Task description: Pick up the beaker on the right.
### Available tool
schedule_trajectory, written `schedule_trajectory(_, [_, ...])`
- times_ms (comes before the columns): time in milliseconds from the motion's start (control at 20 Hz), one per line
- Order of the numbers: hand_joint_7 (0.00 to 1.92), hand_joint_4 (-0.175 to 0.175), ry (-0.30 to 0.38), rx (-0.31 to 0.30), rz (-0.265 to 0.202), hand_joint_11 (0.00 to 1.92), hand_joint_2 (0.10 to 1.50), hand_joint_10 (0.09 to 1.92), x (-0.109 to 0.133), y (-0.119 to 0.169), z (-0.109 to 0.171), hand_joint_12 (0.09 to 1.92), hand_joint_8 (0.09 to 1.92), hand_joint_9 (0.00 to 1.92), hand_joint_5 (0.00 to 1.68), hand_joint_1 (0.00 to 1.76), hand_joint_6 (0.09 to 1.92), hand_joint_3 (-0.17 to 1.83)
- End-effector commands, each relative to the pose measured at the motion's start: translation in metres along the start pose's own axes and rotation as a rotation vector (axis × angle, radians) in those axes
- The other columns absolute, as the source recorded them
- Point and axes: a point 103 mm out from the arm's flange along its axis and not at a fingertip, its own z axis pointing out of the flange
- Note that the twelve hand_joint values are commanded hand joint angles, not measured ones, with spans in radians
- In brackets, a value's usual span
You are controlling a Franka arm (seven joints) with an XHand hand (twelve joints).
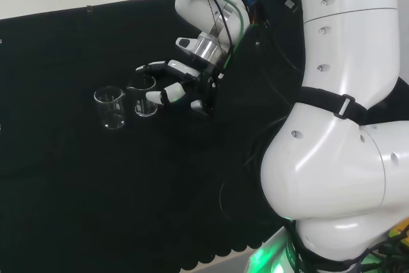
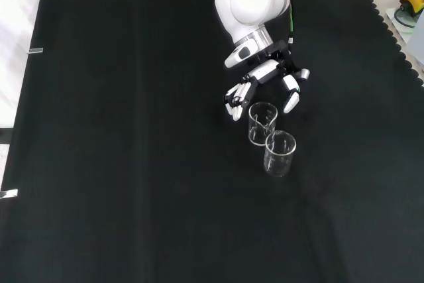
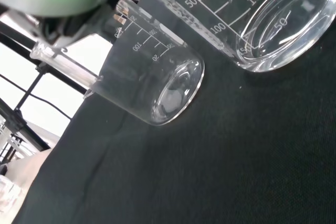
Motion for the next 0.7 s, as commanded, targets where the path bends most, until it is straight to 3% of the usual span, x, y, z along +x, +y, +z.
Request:
schedule_trajectory(50, [0.40, -0.026, 0.026, -0.015, 0.000, 0.00, 0.33, 0.58, -0.0015, -0.0018, 0.0006, 1.25, 0.59, 0.43, 0.43, 0.88, 0.09, 1.03])
schedule_trajectory(700, [0.38, -0.026, 0.049, -0.015, -0.008, 0.00, 0.32, 0.57, -0.0046, -0.0051, 0.0002, 1.25, 0.58, 0.43, 0.40, 0.88, 0.09, 1.03])
